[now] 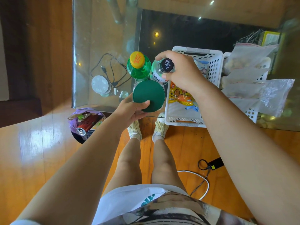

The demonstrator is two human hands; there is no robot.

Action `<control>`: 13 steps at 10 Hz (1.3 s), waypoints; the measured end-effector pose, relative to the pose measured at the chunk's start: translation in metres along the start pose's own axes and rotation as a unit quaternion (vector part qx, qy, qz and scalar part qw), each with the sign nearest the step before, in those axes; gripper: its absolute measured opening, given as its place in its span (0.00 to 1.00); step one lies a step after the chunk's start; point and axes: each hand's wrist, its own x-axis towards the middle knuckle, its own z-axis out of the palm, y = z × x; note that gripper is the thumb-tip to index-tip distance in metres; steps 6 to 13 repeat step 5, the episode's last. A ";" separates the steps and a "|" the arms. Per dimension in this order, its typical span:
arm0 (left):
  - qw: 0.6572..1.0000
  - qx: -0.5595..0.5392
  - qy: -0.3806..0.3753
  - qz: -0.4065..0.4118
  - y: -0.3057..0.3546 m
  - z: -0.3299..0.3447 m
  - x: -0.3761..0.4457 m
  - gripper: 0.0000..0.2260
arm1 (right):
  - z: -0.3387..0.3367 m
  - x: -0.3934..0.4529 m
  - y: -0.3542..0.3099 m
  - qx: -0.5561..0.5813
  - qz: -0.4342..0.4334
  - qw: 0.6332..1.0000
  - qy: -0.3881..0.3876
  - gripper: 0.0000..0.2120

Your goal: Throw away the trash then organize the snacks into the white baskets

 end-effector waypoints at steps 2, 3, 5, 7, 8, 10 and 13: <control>0.995 0.077 0.064 -0.008 0.006 0.007 -0.006 0.24 | 0.005 -0.006 0.000 0.074 0.024 0.997 -0.001 0.33; 0.985 0.120 0.126 0.019 0.009 0.011 -0.010 0.36 | 0.004 -0.025 -0.002 0.106 0.049 0.993 0.008 0.40; 0.966 0.132 0.208 0.080 0.018 0.017 -0.052 0.34 | -0.030 -0.110 0.000 0.210 0.074 0.975 0.026 0.28; 0.966 0.132 0.208 0.080 0.018 0.017 -0.052 0.34 | -0.030 -0.110 0.000 0.210 0.074 0.975 0.026 0.28; 0.966 0.132 0.208 0.080 0.018 0.017 -0.052 0.34 | -0.030 -0.110 0.000 0.210 0.074 0.975 0.026 0.28; 0.966 0.132 0.208 0.080 0.018 0.017 -0.052 0.34 | -0.030 -0.110 0.000 0.210 0.074 0.975 0.026 0.28; 0.966 0.132 0.208 0.080 0.018 0.017 -0.052 0.34 | -0.030 -0.110 0.000 0.210 0.074 0.975 0.026 0.28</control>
